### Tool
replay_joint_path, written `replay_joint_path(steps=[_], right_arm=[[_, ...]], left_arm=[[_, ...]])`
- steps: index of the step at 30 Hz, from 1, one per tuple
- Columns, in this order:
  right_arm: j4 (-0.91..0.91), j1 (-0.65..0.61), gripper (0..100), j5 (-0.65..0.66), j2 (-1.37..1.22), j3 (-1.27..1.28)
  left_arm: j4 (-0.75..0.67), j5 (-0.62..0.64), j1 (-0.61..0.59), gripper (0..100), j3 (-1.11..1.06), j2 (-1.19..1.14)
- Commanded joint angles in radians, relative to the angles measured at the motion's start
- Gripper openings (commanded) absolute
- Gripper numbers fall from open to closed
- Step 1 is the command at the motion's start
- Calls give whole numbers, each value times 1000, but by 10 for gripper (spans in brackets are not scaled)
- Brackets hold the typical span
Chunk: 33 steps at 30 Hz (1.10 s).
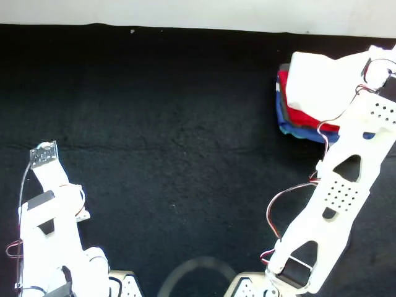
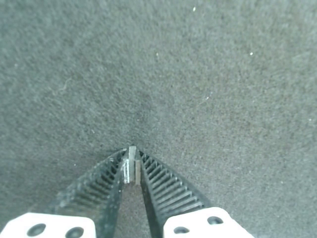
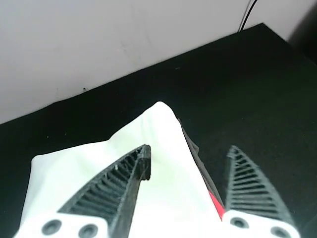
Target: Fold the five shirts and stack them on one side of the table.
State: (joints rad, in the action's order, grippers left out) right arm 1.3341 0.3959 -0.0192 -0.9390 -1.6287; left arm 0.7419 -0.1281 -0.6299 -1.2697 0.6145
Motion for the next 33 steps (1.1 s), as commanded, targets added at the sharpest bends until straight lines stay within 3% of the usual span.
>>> replay_joint_path(steps=[1, 8, 19, 25, 33], right_arm=[[28, -18, 40, -8, 61, -142], [162, -114, 6, 104, -13, -76], [-311, -28, 6, 138, -239, -73], [-420, 18, 6, 138, -321, -73], [-432, 41, 6, 135, -430, -81]], left_arm=[[-20, -2, -2, 10, -2, 12], [-20, -2, -2, 10, -2, 12], [-20, -2, -2, 10, -2, 12], [-20, -2, -2, 10, -2, 12], [-20, -2, -2, 10, -2, 12]])
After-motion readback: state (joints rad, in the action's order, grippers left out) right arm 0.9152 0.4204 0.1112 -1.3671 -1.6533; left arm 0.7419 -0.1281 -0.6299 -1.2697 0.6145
